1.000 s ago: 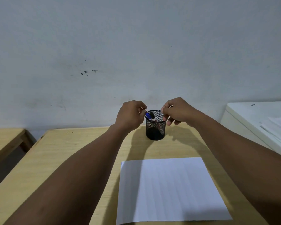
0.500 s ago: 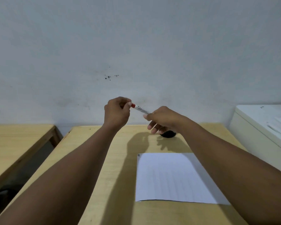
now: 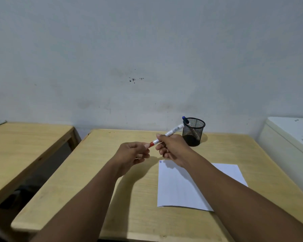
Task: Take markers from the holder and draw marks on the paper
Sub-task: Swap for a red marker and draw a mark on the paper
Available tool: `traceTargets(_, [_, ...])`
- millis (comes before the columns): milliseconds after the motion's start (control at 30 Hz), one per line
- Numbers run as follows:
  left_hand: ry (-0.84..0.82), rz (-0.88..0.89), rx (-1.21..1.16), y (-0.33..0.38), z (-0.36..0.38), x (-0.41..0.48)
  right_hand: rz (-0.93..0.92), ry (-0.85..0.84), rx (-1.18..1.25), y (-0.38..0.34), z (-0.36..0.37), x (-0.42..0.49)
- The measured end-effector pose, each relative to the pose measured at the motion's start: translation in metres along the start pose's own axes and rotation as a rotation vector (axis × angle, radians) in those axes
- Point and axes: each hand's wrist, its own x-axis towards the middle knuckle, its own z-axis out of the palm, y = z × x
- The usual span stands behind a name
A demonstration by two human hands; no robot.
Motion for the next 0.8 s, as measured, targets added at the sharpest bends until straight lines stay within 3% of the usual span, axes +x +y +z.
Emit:
traceTargets(367, [-0.088, -0.018, 0.019, -0.015, 0.005, 0.008, -0.064, -0.11, -0.037, 0.005, -0.019, 0.0])
traceTargets(500, [0.015, -0.069, -0.03, -0.021, -0.022, 0.011, -0.106, -0.038, -0.089, -0.008, -0.044, 0.001])
traceTargets(667, [0.075, 0.057, 0.45, -0.02, -0.021, 0.014, -0.085, 0.001, -0.134, 0.004, -0.051, -0.002])
traceTargets(800, [0.137, 0.214, 0.8, -0.022, 0.006, 0.015, -0.181, 0.103, -0.169, 0.033, -0.035, 0.001])
